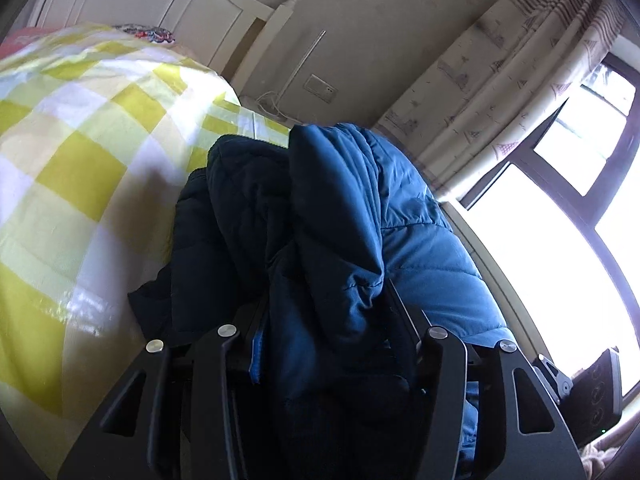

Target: Fold large clothes

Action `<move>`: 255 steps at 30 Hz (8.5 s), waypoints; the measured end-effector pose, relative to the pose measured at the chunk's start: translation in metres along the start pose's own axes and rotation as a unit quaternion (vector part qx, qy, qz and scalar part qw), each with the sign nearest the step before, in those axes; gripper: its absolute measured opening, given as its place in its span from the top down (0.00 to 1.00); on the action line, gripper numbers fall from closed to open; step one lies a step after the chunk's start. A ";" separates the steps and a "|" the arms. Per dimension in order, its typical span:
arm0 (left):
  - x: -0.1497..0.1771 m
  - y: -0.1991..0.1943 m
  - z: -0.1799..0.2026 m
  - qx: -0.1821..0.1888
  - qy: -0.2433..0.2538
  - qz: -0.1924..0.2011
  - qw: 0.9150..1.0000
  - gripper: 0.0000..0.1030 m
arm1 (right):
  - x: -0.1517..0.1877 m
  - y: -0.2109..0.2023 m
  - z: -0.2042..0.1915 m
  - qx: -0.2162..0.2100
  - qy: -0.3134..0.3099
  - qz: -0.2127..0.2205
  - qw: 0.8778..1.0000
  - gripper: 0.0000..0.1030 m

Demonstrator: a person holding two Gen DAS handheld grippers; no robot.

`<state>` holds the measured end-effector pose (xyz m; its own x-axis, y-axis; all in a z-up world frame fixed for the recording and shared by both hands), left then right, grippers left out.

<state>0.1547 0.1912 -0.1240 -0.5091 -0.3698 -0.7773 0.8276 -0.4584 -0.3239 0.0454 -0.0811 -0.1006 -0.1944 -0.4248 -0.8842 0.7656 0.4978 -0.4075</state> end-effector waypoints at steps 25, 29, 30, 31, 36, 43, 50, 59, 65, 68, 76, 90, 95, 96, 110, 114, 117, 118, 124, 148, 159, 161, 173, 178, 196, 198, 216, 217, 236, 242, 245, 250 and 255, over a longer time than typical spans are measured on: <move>-0.038 -0.069 0.046 -0.167 0.118 0.042 0.978 0.80 | -0.043 0.037 -0.071 -0.122 -0.033 0.006 0.992 0.44; -0.076 -0.073 0.102 -0.137 0.157 0.100 0.973 0.66 | -0.045 0.038 -0.072 -0.114 -0.038 0.003 0.993 0.44; -0.080 -0.061 0.116 -0.128 0.170 0.093 0.973 0.46 | -0.045 0.037 -0.071 -0.115 -0.037 0.002 0.993 0.44; -0.081 -0.046 0.123 -0.115 0.176 0.079 0.974 0.33 | -0.045 0.035 -0.070 -0.117 -0.033 0.003 0.993 0.44; -0.044 0.057 0.051 -0.280 0.249 -0.046 0.926 0.08 | -0.046 0.035 -0.063 -0.128 -0.029 0.016 0.991 0.44; -0.034 0.042 0.014 -0.260 0.183 -0.027 0.948 0.08 | -0.072 0.007 -0.021 -0.171 -0.019 0.048 0.984 0.44; -0.032 0.040 0.011 -0.257 0.160 -0.014 0.953 0.07 | -0.134 0.056 0.133 -0.018 0.119 0.104 0.987 0.65; -0.032 0.039 -0.005 -0.269 0.139 -0.008 0.953 0.05 | -0.088 0.228 0.127 -0.026 0.109 -0.092 0.990 0.64; -0.031 0.039 -0.009 -0.252 0.122 -0.011 0.960 0.05 | -0.120 0.218 0.135 0.002 0.056 -0.115 0.992 0.63; -0.031 0.039 -0.009 -0.250 0.118 -0.008 0.961 0.05 | -0.156 0.212 0.146 0.028 0.073 -0.054 0.995 0.63; -0.030 0.039 -0.011 -0.253 0.115 -0.012 0.960 0.05 | -0.115 0.288 0.106 0.033 -0.017 -0.184 0.982 0.50; -0.029 0.041 -0.018 -0.227 0.082 -0.024 0.970 0.04 | -0.142 0.229 0.103 0.019 0.000 -0.123 0.992 0.41; -0.027 0.041 -0.020 -0.223 0.074 -0.034 0.972 0.04 | -0.119 0.241 0.113 0.003 0.055 -0.144 0.988 0.35; -0.028 0.038 -0.019 -0.223 0.075 -0.032 0.971 0.05 | -0.122 0.234 0.114 0.004 0.057 -0.143 0.988 0.35; 0.012 -0.021 -0.015 -0.170 0.048 -0.021 0.984 0.04 | -0.104 0.116 0.050 -0.058 0.053 -0.059 0.995 0.15; 0.016 -0.035 -0.017 -0.150 0.015 -0.022 0.988 0.04 | -0.104 0.084 0.038 -0.074 0.037 -0.030 0.996 0.15; 0.027 -0.046 -0.028 -0.108 -0.056 -0.035 0.992 0.04 | -0.078 0.075 0.042 -0.075 0.076 -0.034 0.994 0.08; 0.032 -0.048 -0.031 -0.093 -0.078 -0.043 0.992 0.04 | -0.071 0.073 0.046 -0.078 0.107 -0.029 0.991 0.06; 0.045 -0.055 -0.031 -0.055 -0.105 -0.061 0.991 0.04 | -0.054 0.059 0.077 -0.109 0.220 -0.044 0.968 0.04; 0.047 -0.030 0.033 -0.027 -0.036 -0.007 0.999 0.42 | -0.018 0.053 0.080 -0.130 0.351 0.008 0.927 0.38; -0.032 0.040 0.140 0.070 0.030 0.053 0.996 0.45 | -0.071 -0.026 0.173 0.023 0.287 0.159 0.944 0.43; -0.047 0.086 0.141 0.070 -0.011 0.020 0.997 0.43 | -0.071 -0.020 0.205 0.047 0.295 0.153 0.942 0.42; 0.001 0.201 0.091 -0.069 -0.032 -0.086 0.993 0.14 | -0.003 0.051 0.268 0.156 0.334 -0.005 0.930 0.12; -0.014 0.148 0.108 -0.092 0.018 0.012 0.996 0.14 | -0.067 0.028 0.205 0.148 0.241 0.063 0.957 0.12; -0.062 -0.025 0.185 -0.146 0.162 0.191 0.957 0.04 | -0.108 -0.073 0.133 0.098 0.139 0.132 0.977 0.04; -0.064 -0.043 0.212 -0.141 0.184 0.220 0.948 0.04 | -0.124 -0.112 0.144 0.120 0.150 0.167 0.967 0.03; -0.007 -0.003 0.237 -0.211 0.237 0.110 0.942 0.04 | -0.091 -0.139 0.161 0.180 0.195 0.110 0.958 0.03; -0.007 -0.002 0.234 -0.212 0.234 0.108 0.943 0.04 | -0.088 -0.134 0.161 0.178 0.197 0.105 0.958 0.03; -0.001 -0.003 0.228 -0.217 0.224 0.099 0.945 0.04 | -0.074 -0.099 0.135 0.143 0.179 0.066 0.971 0.03; 0.001 -0.002 0.228 -0.218 0.224 0.096 0.945 0.04 | -0.072 -0.097 0.132 0.140 0.179 0.064 0.972 0.03; 0.001 -0.002 0.228 -0.218 0.224 0.097 0.945 0.04 | -0.072 -0.096 0.132 0.140 0.180 0.065 0.972 0.03; 0.001 -0.002 0.227 -0.218 0.225 0.097 0.945 0.04 | -0.072 -0.097 0.132 0.138 0.179 0.064 0.972 0.03; 0.002 -0.001 0.227 -0.218 0.225 0.096 0.945 0.04 | -0.072 -0.094 0.130 0.138 0.179 0.063 0.972 0.03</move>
<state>0.0989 0.0079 -0.0031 -0.2692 0.0136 -0.9630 0.9630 -0.0047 -0.2693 0.0670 -0.1962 0.0309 -0.2517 -0.0577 -0.9661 0.9228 0.2867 -0.2576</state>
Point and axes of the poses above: each gripper's, at about its wrist camera, not at the fingertips, and y roughly the way its jaws point, z to its right, x to its underside, the point moved 6 cm from there along y, roughly the way its jaws point, and after that the axes turned 12 degrees about z, right-handed, at the moved point
